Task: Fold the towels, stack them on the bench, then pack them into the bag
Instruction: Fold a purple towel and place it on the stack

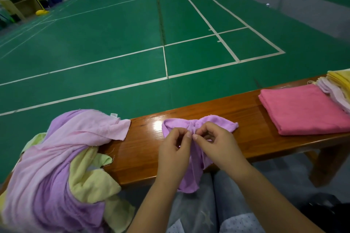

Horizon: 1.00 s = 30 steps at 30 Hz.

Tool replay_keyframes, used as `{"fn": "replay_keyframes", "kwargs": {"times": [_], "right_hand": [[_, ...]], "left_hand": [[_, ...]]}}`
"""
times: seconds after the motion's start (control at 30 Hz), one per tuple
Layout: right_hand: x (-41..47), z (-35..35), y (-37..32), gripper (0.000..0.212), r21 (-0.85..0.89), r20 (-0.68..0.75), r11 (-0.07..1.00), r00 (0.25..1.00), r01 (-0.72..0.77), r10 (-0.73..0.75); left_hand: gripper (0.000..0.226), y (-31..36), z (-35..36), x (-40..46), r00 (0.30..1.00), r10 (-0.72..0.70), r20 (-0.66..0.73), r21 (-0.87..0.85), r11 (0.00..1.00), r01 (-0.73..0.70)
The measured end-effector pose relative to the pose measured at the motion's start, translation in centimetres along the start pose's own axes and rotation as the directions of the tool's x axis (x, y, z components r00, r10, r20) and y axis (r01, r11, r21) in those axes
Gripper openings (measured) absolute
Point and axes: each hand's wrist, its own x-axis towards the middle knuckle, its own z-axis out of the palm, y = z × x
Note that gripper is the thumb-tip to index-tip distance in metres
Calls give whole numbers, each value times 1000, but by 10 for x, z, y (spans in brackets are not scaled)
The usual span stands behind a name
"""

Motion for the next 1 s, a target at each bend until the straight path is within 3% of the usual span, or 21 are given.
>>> {"fn": "replay_keyframes", "kwargs": {"times": [0.2,0.33,0.43,0.6,0.67,0.73,0.8,0.83,0.9,1.0], "right_hand": [[6,-2,10,17,83,42,995,998,-55,52],[16,0,23,26,25,-55,997,995,-79,80],[23,0,33,28,34,-75,992,990,-121,123],[35,-3,44,25,156,-81,971,978,-180,194],[40,-7,53,22,190,-65,958,971,-214,230],[43,-9,61,22,209,-30,946,965,-247,259],[46,-10,69,21,237,-15,938,964,-254,265],[48,-11,72,20,240,-15,938,965,-252,263],[51,-12,78,20,214,-28,945,966,-247,258],[56,-13,81,19,182,-35,950,964,-253,263]], "left_hand": [[23,-14,-1,7,988,-110,104,-77,990,118],[34,-17,1,21,936,-243,255,-130,951,282],[43,-18,0,35,887,-250,388,-75,951,301],[53,-26,7,55,849,-289,442,61,954,293],[49,-28,8,66,864,-323,386,97,946,311],[34,-41,6,88,938,-325,120,135,941,309],[17,-66,-1,118,958,-254,-132,278,918,282],[15,-78,-6,131,957,-241,-162,370,884,285],[32,-99,-11,151,939,-326,-108,485,807,336],[29,-107,-13,166,911,-412,-4,495,791,359]]}}
